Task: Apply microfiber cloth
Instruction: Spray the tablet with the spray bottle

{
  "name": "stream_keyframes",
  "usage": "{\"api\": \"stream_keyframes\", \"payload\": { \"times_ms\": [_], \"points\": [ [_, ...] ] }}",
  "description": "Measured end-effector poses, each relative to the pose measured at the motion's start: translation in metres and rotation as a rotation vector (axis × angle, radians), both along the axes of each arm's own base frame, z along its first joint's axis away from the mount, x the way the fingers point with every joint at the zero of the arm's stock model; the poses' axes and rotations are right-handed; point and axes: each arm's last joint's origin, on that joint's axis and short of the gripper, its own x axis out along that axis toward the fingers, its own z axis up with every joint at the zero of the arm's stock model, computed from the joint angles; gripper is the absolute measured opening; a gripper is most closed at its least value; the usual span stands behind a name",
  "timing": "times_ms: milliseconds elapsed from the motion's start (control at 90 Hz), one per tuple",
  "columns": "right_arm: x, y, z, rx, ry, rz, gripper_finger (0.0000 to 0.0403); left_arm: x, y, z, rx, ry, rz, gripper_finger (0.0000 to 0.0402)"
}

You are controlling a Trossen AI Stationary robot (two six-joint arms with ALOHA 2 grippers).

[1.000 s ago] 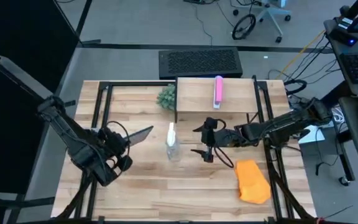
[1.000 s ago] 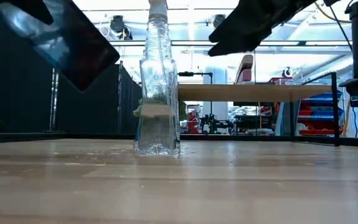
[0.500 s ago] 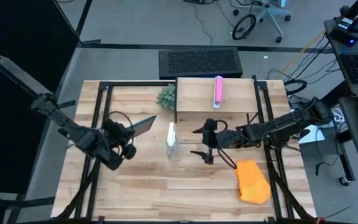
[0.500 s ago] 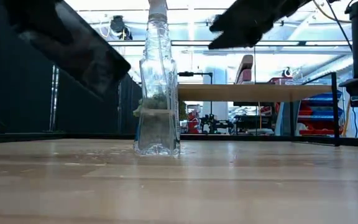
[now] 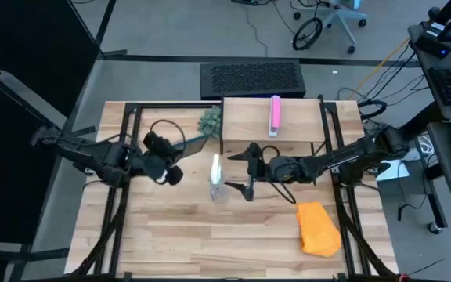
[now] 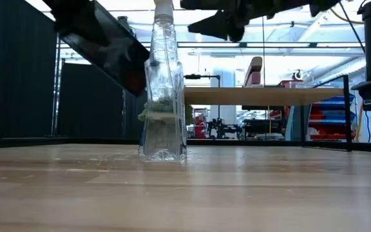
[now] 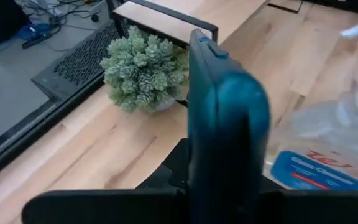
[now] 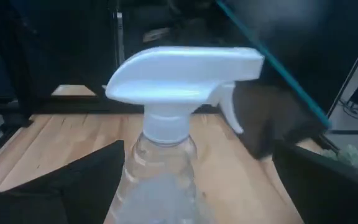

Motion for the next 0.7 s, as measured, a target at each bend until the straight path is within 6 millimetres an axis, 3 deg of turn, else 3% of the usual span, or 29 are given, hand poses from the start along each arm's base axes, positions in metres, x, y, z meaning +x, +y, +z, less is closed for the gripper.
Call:
{"api": "stream_keyframes", "payload": {
  "times_ms": [356, 700],
  "points": [
    [0.008, -0.001, 0.003, 0.016, -0.079, -0.033, 0.0386, 0.009, 0.018, 0.005, -0.007, -0.03, -0.043, 0.0007],
    [0.051, 0.004, -0.003, -0.075, -0.017, -0.028, 0.0386, 0.011, 0.019, 0.004, 0.002, -0.017, -0.055, 0.0007]
  ]
}}
